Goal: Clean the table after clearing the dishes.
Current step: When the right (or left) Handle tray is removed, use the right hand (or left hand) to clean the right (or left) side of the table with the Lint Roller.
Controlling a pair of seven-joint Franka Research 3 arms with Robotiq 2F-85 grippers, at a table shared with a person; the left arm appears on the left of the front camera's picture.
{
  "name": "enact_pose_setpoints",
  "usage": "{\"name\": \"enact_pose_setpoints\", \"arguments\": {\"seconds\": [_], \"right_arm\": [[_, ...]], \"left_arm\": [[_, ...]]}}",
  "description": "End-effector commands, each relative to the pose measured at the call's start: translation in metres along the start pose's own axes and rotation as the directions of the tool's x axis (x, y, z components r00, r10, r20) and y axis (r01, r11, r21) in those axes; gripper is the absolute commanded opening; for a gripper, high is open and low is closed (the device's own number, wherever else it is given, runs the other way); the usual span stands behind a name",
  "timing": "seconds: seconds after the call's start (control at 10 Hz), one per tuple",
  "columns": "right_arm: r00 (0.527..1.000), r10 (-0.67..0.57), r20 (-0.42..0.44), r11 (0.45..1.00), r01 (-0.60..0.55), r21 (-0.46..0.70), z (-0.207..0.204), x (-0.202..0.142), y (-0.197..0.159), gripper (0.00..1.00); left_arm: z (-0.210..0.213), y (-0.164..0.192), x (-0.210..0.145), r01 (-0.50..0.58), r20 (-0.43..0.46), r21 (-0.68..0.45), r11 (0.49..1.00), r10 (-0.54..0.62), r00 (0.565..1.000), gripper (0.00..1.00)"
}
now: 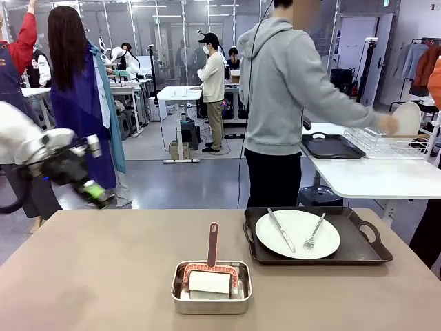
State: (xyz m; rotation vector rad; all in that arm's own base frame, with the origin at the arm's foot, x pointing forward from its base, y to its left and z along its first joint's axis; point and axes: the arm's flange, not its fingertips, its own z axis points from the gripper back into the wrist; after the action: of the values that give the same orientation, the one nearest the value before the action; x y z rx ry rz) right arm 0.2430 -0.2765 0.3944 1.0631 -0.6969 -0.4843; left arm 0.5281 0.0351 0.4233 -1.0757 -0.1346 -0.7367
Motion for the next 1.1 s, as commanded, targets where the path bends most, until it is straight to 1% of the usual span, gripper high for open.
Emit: {"name": "enact_pose_setpoints", "arguments": {"seconds": [0.0,0.1,0.2,0.3,0.4,0.6,0.7,0.8,0.9,1.0], "right_arm": [[1.0,0.006,0.003,1.0,-0.006,0.01,0.001,-0.001,0.002,1.0],[1.0,0.006,0.003,1.0,-0.006,0.01,0.001,-0.001,0.002,1.0],[1.0,0.006,0.003,1.0,-0.006,0.01,0.001,-0.001,0.002,1.0],[1.0,0.006,0.003,1.0,-0.006,0.01,0.001,-0.001,0.002,1.0],[1.0,0.006,0.003,1.0,-0.006,0.01,0.001,-0.001,0.002,1.0],[1.0,0.006,0.003,1.0,-0.006,0.01,0.001,-0.001,0.002,1.0],[1.0,0.006,0.003,1.0,-0.006,0.01,0.001,-0.001,0.002,1.0],[1.0,0.006,0.003,1.0,-0.006,0.01,0.001,-0.001,0.002,1.0],[1.0,0.006,0.003,1.0,-0.006,0.01,0.001,-0.001,0.002,1.0],[1.0,0.006,0.003,1.0,-0.006,0.01,0.001,-0.001,0.002,1.0]], "left_arm": [[0.027,0.004,-0.076,-0.065,0.171,-0.077,0.995,0.078,0.982,1.0],[0.049,0.012,-0.122,-0.122,0.257,-0.106,0.987,0.146,0.955,1.0],[0.069,0.019,-0.163,-0.145,0.329,-0.155,0.977,0.189,0.925,1.0],[0.087,0.029,-0.204,-0.175,0.379,-0.19,0.966,0.236,0.895,1.0],[0.1,0.04,-0.236,-0.2,0.442,-0.19,0.961,0.265,0.857,1.0],[0.119,0.058,-0.29,-0.236,0.51,-0.246,0.94,0.333,0.793,1.0],[0.129,0.063,-0.317,-0.298,0.535,-0.261,0.918,0.394,0.748,1.0],[0.141,0.061,-0.339,-0.296,0.556,-0.25,0.922,0.387,0.736,1.0],[0.15,0.058,-0.348,-0.318,0.577,-0.214,0.923,0.383,0.721,1.0],[0.156,0.058,-0.349,-0.286,0.589,-0.187,0.94,0.34,0.733,1.0]]}}
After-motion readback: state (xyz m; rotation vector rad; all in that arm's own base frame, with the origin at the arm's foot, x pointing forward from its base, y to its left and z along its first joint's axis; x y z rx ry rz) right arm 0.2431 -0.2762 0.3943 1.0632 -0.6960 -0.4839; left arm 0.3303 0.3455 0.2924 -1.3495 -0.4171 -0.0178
